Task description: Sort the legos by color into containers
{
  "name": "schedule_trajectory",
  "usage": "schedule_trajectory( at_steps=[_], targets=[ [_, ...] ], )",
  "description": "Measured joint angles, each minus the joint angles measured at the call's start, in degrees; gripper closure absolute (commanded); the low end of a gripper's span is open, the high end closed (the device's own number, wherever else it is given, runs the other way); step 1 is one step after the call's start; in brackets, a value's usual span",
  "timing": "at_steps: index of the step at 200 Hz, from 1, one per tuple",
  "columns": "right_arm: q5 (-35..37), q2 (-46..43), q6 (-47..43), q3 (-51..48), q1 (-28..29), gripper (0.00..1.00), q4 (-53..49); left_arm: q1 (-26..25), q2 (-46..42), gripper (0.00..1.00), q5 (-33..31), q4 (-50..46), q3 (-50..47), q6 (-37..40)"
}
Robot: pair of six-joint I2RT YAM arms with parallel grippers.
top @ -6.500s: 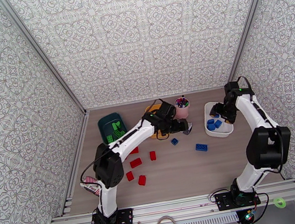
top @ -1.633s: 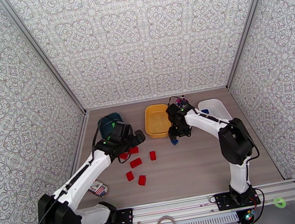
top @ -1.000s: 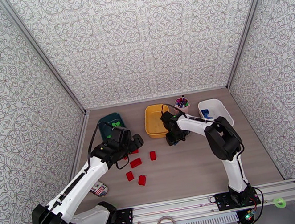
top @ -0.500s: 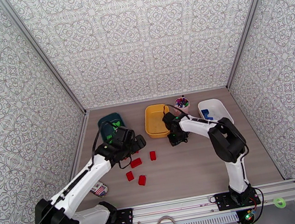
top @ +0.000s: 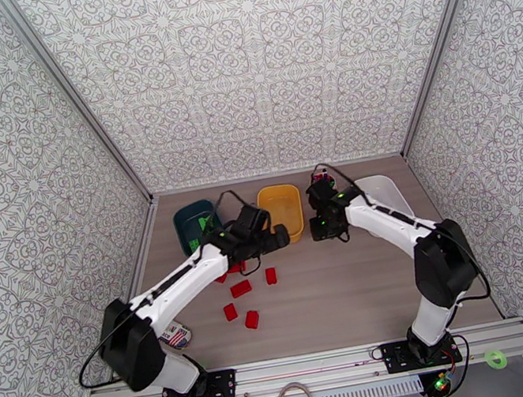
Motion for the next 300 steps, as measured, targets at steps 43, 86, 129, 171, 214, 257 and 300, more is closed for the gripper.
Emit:
schedule_trajectory(
  at_steps=[43,86,129,171,214,257,300],
  targets=[
    [-3.58,-3.85,2.19,0.0,-9.31,0.7,-0.72,-4.9,10.75,0.01,5.03,-0.28,12.28,6.01],
    [-6.8,-4.72,4.33,0.0,-21.11,0.71,-1.6,-11.67,21.22,0.01,7.56,-4.52,26.93,12.68],
    [-7.3,-2.12,5.18,3.06,-31.63,0.68,-4.13,-18.67,28.35,0.01,6.71,-8.9,40.65,19.52],
    [-7.41,3.85,5.64,10.73,-37.31,0.49,-6.88,-21.57,29.29,0.01,3.32,-8.87,45.92,24.02],
    [-8.31,6.34,4.79,14.6,-37.77,0.34,-8.41,-19.87,28.63,0.01,-0.87,-9.75,45.57,23.87],
    [-10.34,6.01,4.46,14.12,-37.38,0.35,-8.31,-16.0,19.82,0.01,-5.66,-9.75,32.94,19.5],
    [-11.19,3.89,4.33,11.3,-30.86,0.37,-8.09,-8.79,8.5,0.01,-7.82,-8.59,16.72,11.15]
  ],
)
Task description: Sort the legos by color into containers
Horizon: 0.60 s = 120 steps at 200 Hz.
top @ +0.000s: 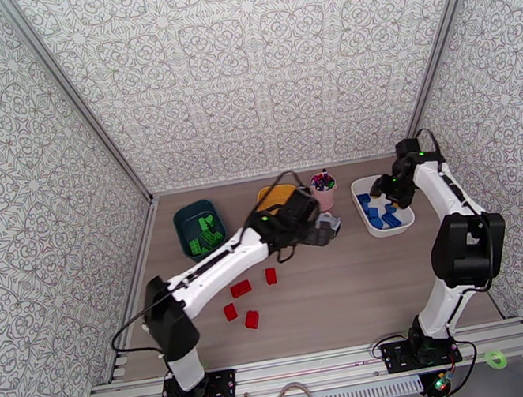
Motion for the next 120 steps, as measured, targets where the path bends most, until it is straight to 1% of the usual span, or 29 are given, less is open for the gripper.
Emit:
schedule_trajectory(
  at_steps=[25,61,89,120],
  targets=[
    [0.42,-0.72,0.0,-0.66,8.11,0.38,0.15,4.83,-6.64,0.01,-0.17,0.5,-9.92,-5.18],
    [2.16,-0.83,0.85,-1.2,20.79,0.37,0.17,10.32,-15.5,0.01,-0.11,0.61,-22.27,-11.89],
    [3.39,-0.85,3.08,-2.49,29.42,0.36,0.39,14.4,-21.97,0.01,0.31,0.48,-30.4,-16.24],
    [4.46,-0.5,6.21,-3.58,37.68,0.35,0.85,18.82,-28.79,0.01,1.11,0.26,-37.81,-19.91]
  ],
)
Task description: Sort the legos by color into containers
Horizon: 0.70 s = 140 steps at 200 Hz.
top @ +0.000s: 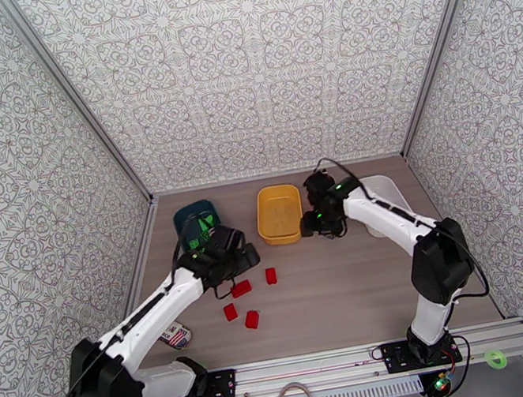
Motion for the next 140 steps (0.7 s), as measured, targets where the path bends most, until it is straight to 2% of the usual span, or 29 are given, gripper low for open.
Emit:
schedule_trajectory(
  at_steps=[41,78,115,140],
  targets=[
    [0.81,4.7,3.96,0.79,9.38,0.34,0.81,4.52,-8.68,0.01,1.4,-1.25,-6.4,-2.54],
    [1.36,13.42,6.64,6.99,16.06,0.33,0.61,7.37,-14.62,0.01,3.13,-3.19,-10.91,-3.63],
    [1.75,19.06,8.59,13.86,19.17,0.34,-0.94,9.18,-19.32,0.01,4.76,-5.11,-13.03,-3.65],
    [2.73,21.42,9.77,16.85,19.76,0.38,-2.03,9.84,-21.75,0.01,5.44,-6.45,-13.31,-3.63]
  ],
)
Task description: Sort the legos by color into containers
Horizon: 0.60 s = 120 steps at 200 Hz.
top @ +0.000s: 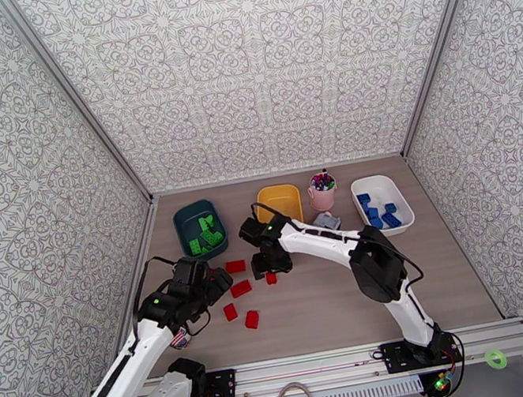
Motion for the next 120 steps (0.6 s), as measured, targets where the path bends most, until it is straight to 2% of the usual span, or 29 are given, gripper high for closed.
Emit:
schedule_trajectory(
  at_steps=[80,101,120],
  targets=[
    [1.29,5.07,2.27,2.05,0.13,0.48,-1.9,0.35,-4.66,0.01,1.55,-2.84,-2.19,0.04],
    [1.38,5.97,2.64,2.16,0.13,0.54,-1.92,0.39,-5.44,0.01,1.55,-3.61,-2.19,0.04],
    [1.4,6.05,2.89,2.16,0.15,0.64,-1.9,0.39,-6.05,0.01,1.57,-4.13,-2.19,0.04]
  ],
)
